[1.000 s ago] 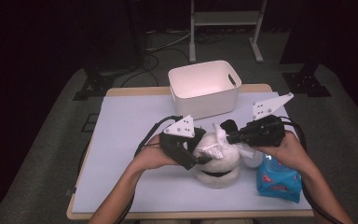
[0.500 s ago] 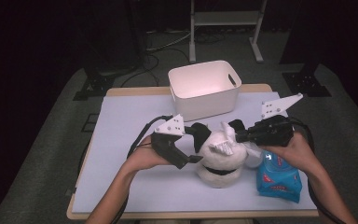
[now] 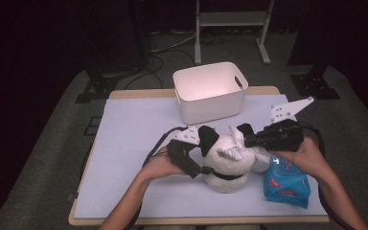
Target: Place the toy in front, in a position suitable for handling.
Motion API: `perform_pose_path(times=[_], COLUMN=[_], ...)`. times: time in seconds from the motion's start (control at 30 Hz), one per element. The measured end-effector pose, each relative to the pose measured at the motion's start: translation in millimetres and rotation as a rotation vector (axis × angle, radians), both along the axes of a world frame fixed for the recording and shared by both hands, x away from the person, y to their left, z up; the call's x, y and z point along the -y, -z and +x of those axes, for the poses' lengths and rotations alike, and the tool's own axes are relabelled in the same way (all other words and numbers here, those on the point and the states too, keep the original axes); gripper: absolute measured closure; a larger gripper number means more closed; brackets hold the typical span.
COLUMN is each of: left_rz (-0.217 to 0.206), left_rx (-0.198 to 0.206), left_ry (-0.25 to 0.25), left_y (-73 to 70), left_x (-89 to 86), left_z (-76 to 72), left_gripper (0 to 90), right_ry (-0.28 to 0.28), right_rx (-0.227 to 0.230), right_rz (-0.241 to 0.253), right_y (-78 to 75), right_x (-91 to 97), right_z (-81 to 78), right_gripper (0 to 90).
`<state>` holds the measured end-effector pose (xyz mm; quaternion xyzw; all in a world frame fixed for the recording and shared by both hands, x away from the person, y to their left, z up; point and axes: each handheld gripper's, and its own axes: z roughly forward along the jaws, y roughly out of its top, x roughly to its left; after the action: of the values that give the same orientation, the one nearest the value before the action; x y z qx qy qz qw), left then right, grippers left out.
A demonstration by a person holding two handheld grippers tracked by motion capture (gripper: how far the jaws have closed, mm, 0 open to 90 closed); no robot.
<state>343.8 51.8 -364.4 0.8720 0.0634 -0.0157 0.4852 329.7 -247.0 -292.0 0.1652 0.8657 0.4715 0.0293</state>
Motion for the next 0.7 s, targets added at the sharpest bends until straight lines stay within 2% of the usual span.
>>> perform_pose_path(times=[0.1,0.27,0.33,0.37,0.43,0.47,0.53,0.6,0.63,0.7], left_rz=[-0.035,-0.017,-0.025,-0.052,-0.064,-0.085,-0.076,-0.021,-0.013,-0.023], left_rx=[0.006,0.03,0.031,0.031,0.034,0.037,0.038,0.042,0.047,0.04], left_ry=[0.015,0.02,0.017,0.008,0.003,-0.011,-0.016,-0.02,-0.019,-0.022], left_y=[-3.6,-13.4,-14.8,-18.8,-21.6,-29.4,-33.7,-35.4,-35.1,-34.1], left_x=[0.3,-5.6,-8.4,-16.1,-20.3,-30.1,-35.5,-38.4,-39.6,-42.7], left_z=[-1.4,-2.5,-2.5,-2.3,-2.7,-3.9,-4.1,-5.0,-5.5,-6.1], left_gripper=[15.0,20.3,21.6,22.0,22.1,22.3,22.3,22.5,22.5,22.5], right_ry=[-0.011,-0.038,-0.04,-0.042,-0.042,-0.043,-0.045,-0.049,-0.053,-0.059], right_rx=[0.003,0.003,0.004,0.01,0.009,0.004,-0.003,-0.012,-0.015,-0.017], right_rz=[0.017,0.056,0.058,0.058,0.058,0.061,0.068,0.05,0.047,0.061], right_y=[-0.5,-2.5,-3.2,-3.8,-2.5,-0.5,3.0,7.7,9.6,10.0], right_x=[-0.3,-7.9,-10.0,-14.0,-15.9,-17.2,-19.4,-24.1,-26.6,-29.0], right_z=[-1.1,-0.2,-0.2,0.5,1.5,2.6,4.3,6.2,7.1,8.1], right_gripper=[84.8,84.7,84.7,84.8,84.8,84.8,84.8,84.7,84.7,84.7])
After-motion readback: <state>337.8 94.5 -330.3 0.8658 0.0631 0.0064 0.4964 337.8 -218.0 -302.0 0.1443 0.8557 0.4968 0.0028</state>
